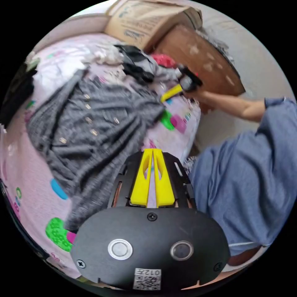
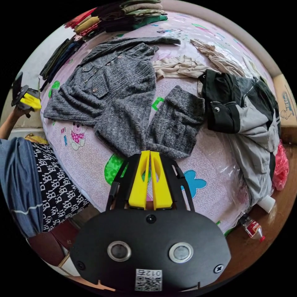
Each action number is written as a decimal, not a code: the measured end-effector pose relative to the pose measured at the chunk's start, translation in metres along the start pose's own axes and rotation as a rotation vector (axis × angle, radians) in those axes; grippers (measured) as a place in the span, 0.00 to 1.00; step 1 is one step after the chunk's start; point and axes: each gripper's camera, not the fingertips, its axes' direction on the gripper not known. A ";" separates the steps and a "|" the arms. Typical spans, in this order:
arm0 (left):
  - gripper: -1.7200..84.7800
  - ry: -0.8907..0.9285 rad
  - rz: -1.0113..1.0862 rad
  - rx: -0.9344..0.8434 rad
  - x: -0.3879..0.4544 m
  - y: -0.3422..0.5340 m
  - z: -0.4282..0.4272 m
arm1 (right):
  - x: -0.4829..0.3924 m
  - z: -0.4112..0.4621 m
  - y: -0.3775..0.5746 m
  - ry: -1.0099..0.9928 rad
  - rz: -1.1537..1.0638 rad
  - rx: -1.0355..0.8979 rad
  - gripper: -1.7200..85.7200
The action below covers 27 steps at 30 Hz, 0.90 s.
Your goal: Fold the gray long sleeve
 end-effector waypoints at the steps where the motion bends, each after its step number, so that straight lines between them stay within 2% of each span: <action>1: 0.03 -0.142 -0.042 0.042 -0.021 -0.016 -0.018 | 0.004 -0.003 0.011 -0.020 0.049 0.057 0.02; 4: 0.03 -0.479 -0.087 0.090 -0.073 -0.057 -0.031 | 0.014 -0.010 0.043 -0.053 0.202 0.218 0.02; 6: 0.04 -0.543 -0.091 0.054 -0.105 -0.080 -0.022 | 0.017 -0.009 0.060 -0.088 0.278 0.271 0.02; 12: 0.05 -0.650 -0.065 -0.063 -0.168 -0.111 0.001 | 0.016 0.005 0.100 -0.189 0.406 0.352 0.02; 20: 0.03 -0.604 -0.052 -0.212 -0.219 -0.113 -0.007 | 0.014 0.027 0.103 -0.271 0.436 0.336 0.02; 23: 0.02 -0.466 -0.127 -0.057 -0.238 -0.103 -0.051 | 0.005 0.028 0.096 -0.236 0.383 0.275 0.02; 25: 0.02 -0.293 -0.261 0.172 -0.264 -0.078 -0.113 | -0.006 0.031 0.088 -0.143 0.304 0.149 0.02; 26: 0.02 -0.258 -0.296 0.240 -0.271 -0.067 -0.130 | -0.010 0.034 0.086 -0.114 0.278 0.106 0.02; 27: 0.02 -0.209 -0.377 0.379 -0.286 -0.040 -0.164 | -0.018 0.043 0.081 -0.061 0.220 0.012 0.02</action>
